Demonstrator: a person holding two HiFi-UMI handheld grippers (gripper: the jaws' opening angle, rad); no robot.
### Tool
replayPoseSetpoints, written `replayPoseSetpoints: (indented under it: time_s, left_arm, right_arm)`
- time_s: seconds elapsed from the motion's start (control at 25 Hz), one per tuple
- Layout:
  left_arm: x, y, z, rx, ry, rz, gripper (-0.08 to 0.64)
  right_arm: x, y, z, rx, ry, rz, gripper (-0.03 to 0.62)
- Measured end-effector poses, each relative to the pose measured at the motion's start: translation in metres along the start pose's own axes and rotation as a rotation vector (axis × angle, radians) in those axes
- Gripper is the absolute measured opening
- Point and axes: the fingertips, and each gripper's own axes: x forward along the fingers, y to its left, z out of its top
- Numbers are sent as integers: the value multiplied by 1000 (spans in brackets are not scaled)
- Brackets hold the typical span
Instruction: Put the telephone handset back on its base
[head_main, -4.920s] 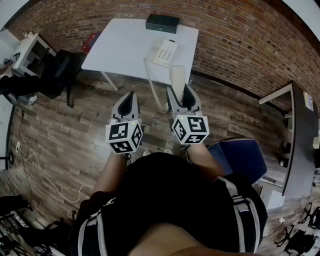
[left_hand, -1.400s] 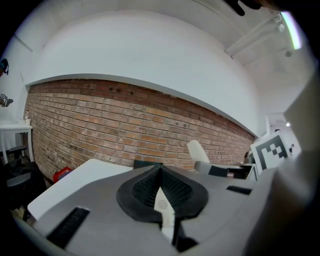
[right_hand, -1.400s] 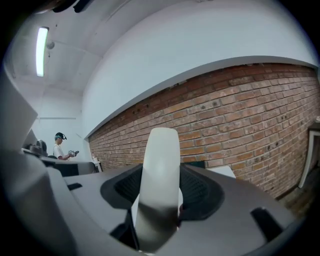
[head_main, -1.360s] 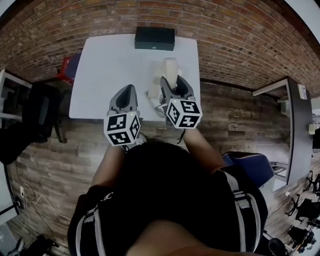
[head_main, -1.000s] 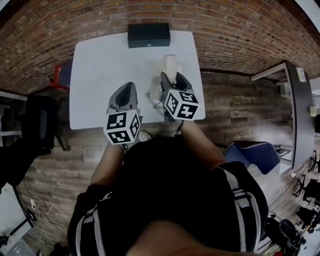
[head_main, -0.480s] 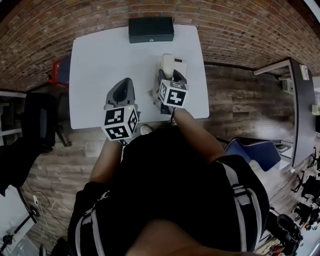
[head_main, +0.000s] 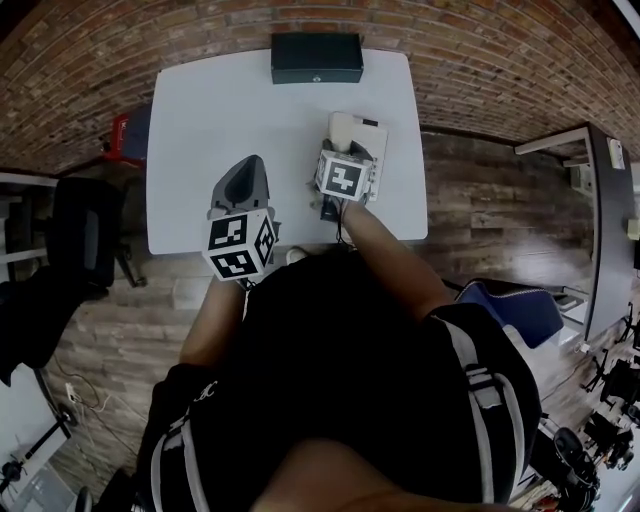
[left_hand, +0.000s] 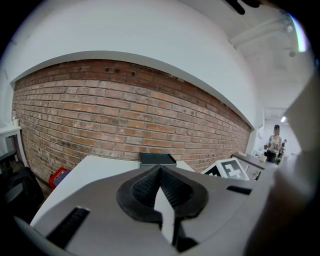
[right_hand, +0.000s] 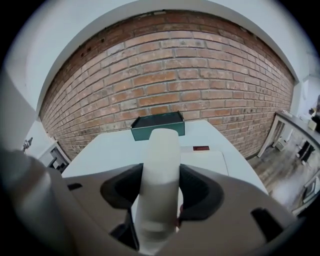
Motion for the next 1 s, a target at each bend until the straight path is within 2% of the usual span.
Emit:
replayPoseSetpoints:
  time_s: [0.12, 0.36, 0.6, 1.0]
  left_arm:
    - [-3, 4, 2, 2, -3, 4, -5]
    - [-10, 6, 0, 5, -4, 9, -5]
    - [-16, 6, -5, 8, 1, 9, -5]
    - [-25, -1, -9, 9, -6, 9, -5]
  right_arm:
    - [12, 1, -3, -11, 0, -13, 204]
    - [22, 0, -19, 60, 70, -34, 204]
    - [31, 3, -21, 101, 91, -34, 204]
    - [33, 1, -23, -2, 120, -137, 204]
